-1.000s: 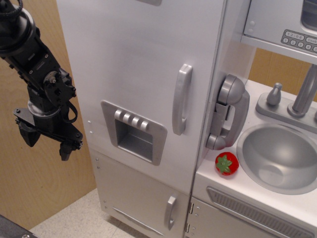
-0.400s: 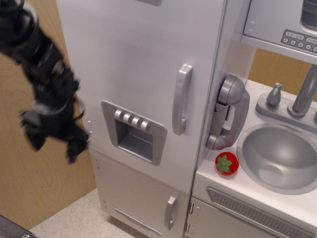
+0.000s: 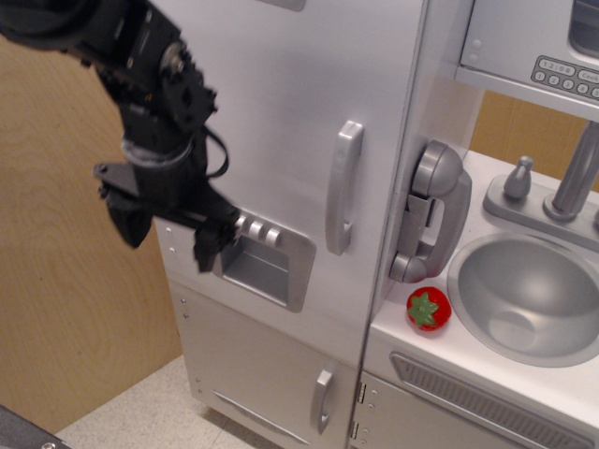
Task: Open fridge
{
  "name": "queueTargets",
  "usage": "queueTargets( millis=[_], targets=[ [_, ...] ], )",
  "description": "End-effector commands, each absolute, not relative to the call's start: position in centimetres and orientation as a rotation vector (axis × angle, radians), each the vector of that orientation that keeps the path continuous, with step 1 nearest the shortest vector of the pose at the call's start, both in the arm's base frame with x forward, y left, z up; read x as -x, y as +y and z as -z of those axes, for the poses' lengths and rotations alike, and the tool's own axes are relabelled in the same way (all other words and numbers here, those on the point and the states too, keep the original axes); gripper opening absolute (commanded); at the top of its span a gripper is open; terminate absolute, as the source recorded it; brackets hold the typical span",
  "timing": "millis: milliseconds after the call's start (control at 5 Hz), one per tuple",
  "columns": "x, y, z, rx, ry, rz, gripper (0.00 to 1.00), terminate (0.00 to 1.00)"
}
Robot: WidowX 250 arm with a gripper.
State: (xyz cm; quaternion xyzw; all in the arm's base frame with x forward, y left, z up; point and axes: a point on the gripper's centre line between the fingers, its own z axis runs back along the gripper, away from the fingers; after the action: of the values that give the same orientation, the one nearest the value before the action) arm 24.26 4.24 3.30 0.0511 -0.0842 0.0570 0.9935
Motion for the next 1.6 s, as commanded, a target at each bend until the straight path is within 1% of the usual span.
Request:
queueTargets(
  millis=[0, 200, 600, 800, 1000, 1200, 1400],
  targets=[
    [-27.3, -0.3, -8.2, -0.021, -0.275, -0.058, 1.0, 0.0],
    [-28.9, -2.5, -8.3, 0.02, -0.278, -0.013, 1.0, 0.0],
    [-30.5, -4.1, -7.5, -0.005, -0.376, 0.014, 1.0, 0.0],
    [-31.6, -4.4, -7.4, -0.039, -0.449, -0.011, 1.0, 0.0],
    [-32.6, -3.9, -7.3, -0.055, -0.479, -0.047, 1.0, 0.0],
    [-33.0, -3.6, -7.3, -0.053, -0.498, -0.074, 0.0, 0.0],
    [-32.9, -3.3, -7.6, -0.022, -0.472, -0.082, 0.0, 0.0]
  ],
)
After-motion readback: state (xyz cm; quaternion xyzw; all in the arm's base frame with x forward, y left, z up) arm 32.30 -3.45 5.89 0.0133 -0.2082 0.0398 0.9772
